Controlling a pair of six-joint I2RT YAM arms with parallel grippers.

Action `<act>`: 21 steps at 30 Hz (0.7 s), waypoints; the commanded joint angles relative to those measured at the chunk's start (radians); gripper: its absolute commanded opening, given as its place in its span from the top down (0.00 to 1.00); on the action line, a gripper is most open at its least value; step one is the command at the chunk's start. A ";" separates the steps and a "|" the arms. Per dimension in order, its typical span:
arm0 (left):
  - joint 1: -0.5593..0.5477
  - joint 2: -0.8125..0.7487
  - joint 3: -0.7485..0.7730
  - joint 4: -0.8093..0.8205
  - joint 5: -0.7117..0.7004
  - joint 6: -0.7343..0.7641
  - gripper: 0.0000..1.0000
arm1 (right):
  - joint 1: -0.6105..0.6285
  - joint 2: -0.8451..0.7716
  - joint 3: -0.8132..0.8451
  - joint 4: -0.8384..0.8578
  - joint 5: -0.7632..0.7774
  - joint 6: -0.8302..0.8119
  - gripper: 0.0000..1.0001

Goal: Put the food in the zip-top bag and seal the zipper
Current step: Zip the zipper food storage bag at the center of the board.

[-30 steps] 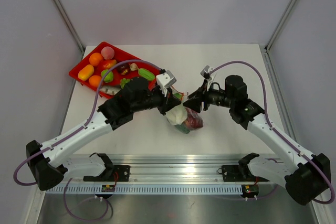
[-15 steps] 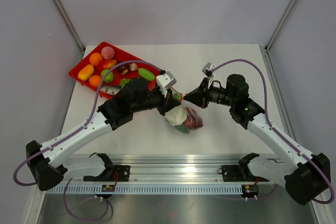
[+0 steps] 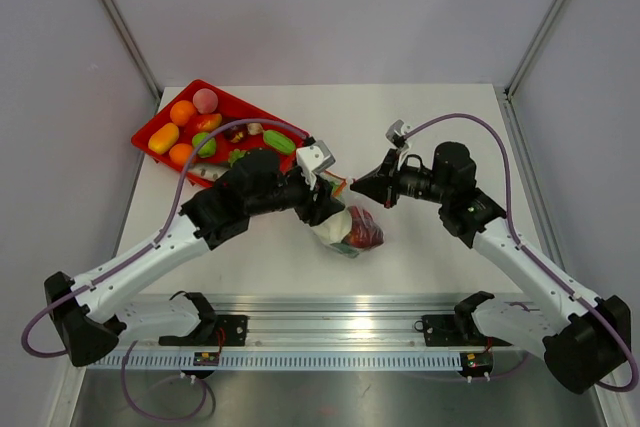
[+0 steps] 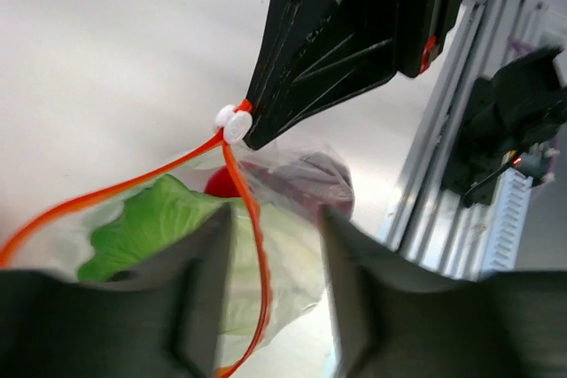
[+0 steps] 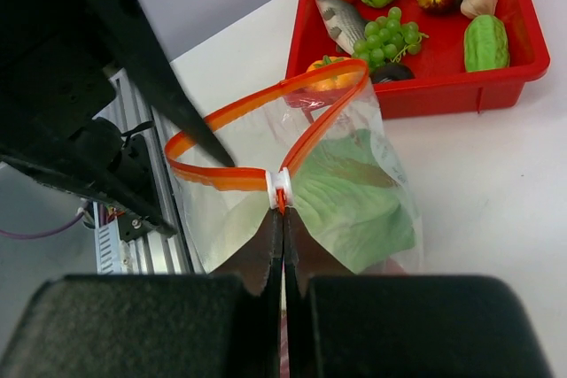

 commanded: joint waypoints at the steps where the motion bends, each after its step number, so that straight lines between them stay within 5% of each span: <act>1: 0.001 -0.045 0.072 -0.045 -0.034 0.096 0.42 | -0.006 -0.035 0.028 0.014 -0.022 -0.043 1.00; 4: 0.002 -0.076 0.100 -0.065 -0.024 0.162 0.21 | -0.004 -0.043 0.035 -0.006 -0.059 -0.065 1.00; 21: 0.030 0.117 0.207 -0.084 0.327 0.444 0.40 | -0.004 -0.092 0.089 -0.114 -0.106 -0.106 1.00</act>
